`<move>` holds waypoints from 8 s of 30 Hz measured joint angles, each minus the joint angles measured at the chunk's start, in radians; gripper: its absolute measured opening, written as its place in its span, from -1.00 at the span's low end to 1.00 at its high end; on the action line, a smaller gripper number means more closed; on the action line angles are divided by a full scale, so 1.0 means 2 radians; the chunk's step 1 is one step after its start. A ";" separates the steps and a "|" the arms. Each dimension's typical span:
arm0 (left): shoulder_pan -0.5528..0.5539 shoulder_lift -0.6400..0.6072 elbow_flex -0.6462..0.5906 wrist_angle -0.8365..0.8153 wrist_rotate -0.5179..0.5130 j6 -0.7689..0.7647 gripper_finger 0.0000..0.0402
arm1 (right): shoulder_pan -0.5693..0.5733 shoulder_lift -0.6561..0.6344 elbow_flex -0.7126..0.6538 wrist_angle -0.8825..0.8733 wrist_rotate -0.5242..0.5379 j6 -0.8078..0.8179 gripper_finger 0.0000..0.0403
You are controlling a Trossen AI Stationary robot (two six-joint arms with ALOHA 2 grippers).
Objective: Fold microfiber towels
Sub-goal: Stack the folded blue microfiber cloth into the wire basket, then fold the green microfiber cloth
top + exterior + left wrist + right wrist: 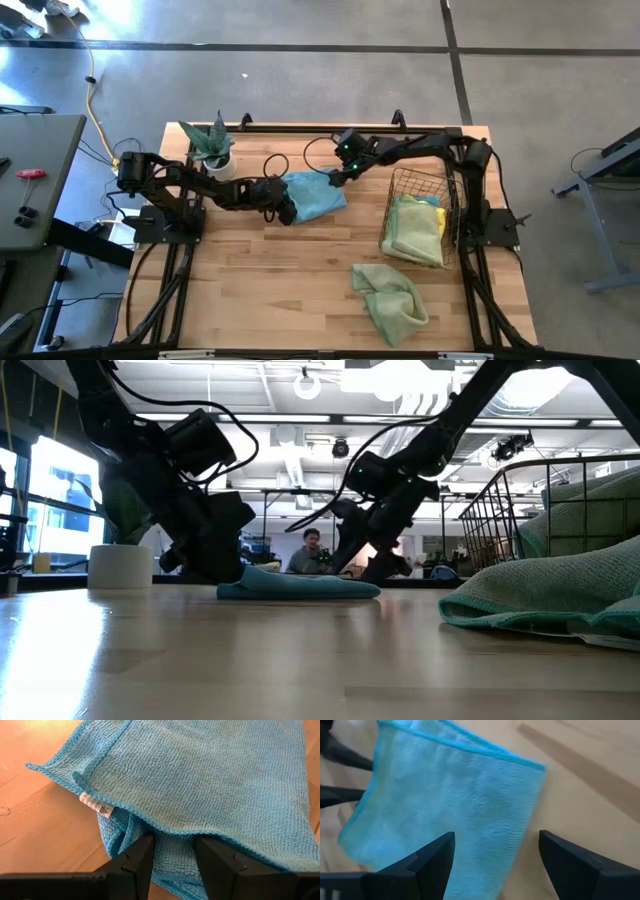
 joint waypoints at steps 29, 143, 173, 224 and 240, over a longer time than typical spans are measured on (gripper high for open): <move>0.016 -0.002 0.000 0.010 0.017 -0.004 -0.34 | 0.033 0.004 -0.003 0.004 0.000 0.011 -0.94; -0.046 -0.175 0.000 -0.062 0.242 0.068 -0.34 | 0.406 -0.313 -0.005 -0.583 0.363 0.867 -1.00; -0.046 -0.175 0.000 -0.061 0.240 0.075 -0.34 | 0.450 -0.272 -0.005 -0.593 0.250 0.879 -0.54; -0.268 -0.154 0.000 0.207 0.034 0.044 -0.34 | 0.581 -0.229 0.117 -0.491 0.302 0.561 -0.03; -0.330 0.062 0.183 0.249 -0.028 0.187 -0.34 | 0.601 -0.228 0.117 -0.511 0.270 0.544 -0.03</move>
